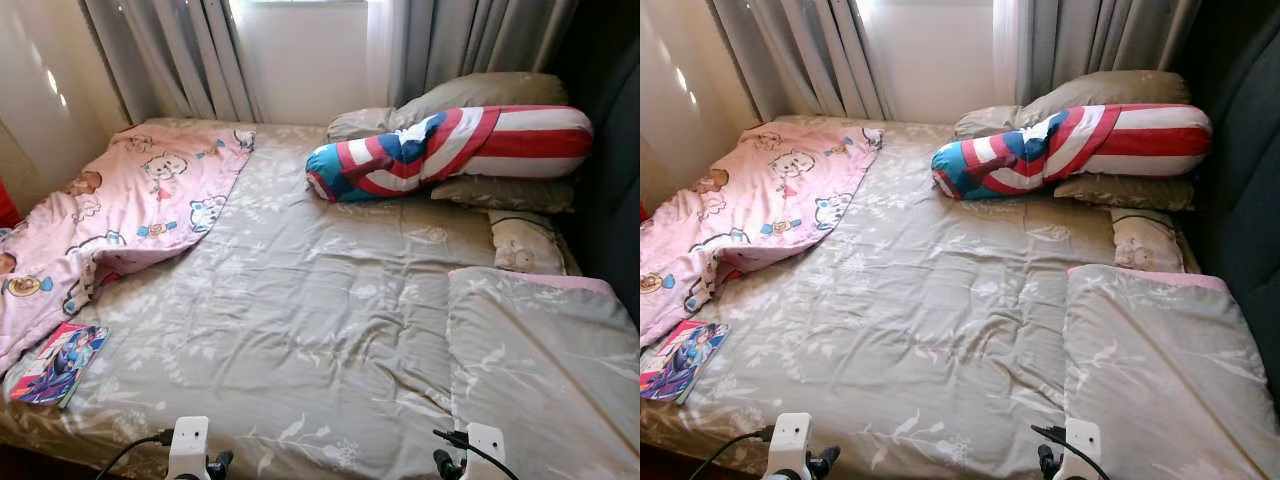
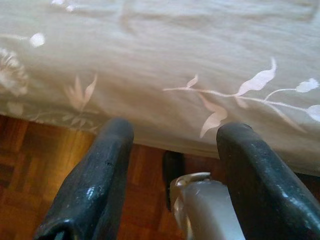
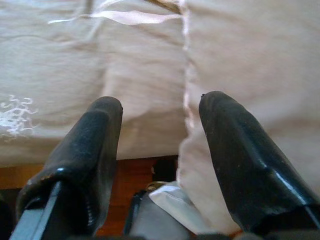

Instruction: Clean up the room

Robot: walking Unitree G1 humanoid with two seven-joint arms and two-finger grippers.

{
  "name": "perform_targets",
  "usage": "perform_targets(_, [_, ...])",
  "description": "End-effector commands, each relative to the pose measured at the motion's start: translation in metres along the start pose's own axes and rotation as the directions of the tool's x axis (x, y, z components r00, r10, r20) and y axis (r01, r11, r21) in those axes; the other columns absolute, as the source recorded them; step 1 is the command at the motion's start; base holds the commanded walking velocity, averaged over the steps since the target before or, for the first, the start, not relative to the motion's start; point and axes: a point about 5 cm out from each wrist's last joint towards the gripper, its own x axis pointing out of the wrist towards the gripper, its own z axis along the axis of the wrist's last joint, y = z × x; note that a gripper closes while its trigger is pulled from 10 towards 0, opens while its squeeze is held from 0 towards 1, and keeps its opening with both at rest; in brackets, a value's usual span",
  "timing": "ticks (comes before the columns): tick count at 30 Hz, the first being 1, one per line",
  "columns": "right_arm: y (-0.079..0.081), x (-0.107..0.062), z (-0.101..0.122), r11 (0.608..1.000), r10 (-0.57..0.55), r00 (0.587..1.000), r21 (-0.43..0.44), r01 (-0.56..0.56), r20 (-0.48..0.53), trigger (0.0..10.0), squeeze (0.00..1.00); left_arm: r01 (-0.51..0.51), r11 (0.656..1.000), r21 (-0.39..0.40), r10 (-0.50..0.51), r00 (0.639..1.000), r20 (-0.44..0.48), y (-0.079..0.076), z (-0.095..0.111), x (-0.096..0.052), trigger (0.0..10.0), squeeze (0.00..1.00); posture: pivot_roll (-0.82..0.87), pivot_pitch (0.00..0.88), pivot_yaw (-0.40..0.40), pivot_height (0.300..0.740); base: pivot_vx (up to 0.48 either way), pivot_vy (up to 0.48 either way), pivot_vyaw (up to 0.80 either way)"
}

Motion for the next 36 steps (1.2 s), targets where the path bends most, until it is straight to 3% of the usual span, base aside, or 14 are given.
perform_targets(1, [-0.0007,-0.0010,-0.0051,1.000,-0.002,1.000,0.006,0.002,-0.023,10.0,0.00,-0.006,1.000,-0.022,0.006,1.000,0.003,0.0014,0.0010,0.0002,10.0,0.00,0.01,0.031,0.008,0.740,0.000,0.000,0.00])
perform_targets(10, [-0.0003,-0.0011,-0.0061,1.000,0.000,1.000,0.007,0.000,-0.029,10.0,0.00,-0.001,1.000,-0.028,0.001,1.000,-0.001,0.0010,0.0012,0.0005,10.0,0.00,0.01,0.023,0.012,0.740,0.000,0.000,0.00])
perform_targets(22, [0.0012,-0.0008,-0.0053,1.000,0.011,1.000,-0.021,-0.012,-0.026,10.0,0.00,-0.004,1.000,-0.029,0.004,1.000,-0.011,0.0027,-0.0006,0.0000,10.0,0.00,0.01,0.021,0.011,0.740,0.000,0.311,0.13])
perform_targets(25, [0.0017,-0.0009,-0.0058,1.000,0.010,1.000,-0.009,-0.010,-0.028,10.0,0.00,-0.005,1.000,-0.029,0.005,1.000,-0.014,0.0032,-0.0013,-0.0002,10.0,0.00,0.01,0.025,0.011,0.740,0.000,0.315,0.80])
perform_targets(36, [-0.0001,-0.0012,-0.0072,1.000,-0.001,0.999,0.010,0.001,-0.036,10.0,0.00,-0.007,1.000,-0.030,0.006,1.000,-0.026,0.0032,-0.0037,-0.0006,10.0,0.00,0.01,0.032,0.014,0.740,0.000,0.316,0.00])
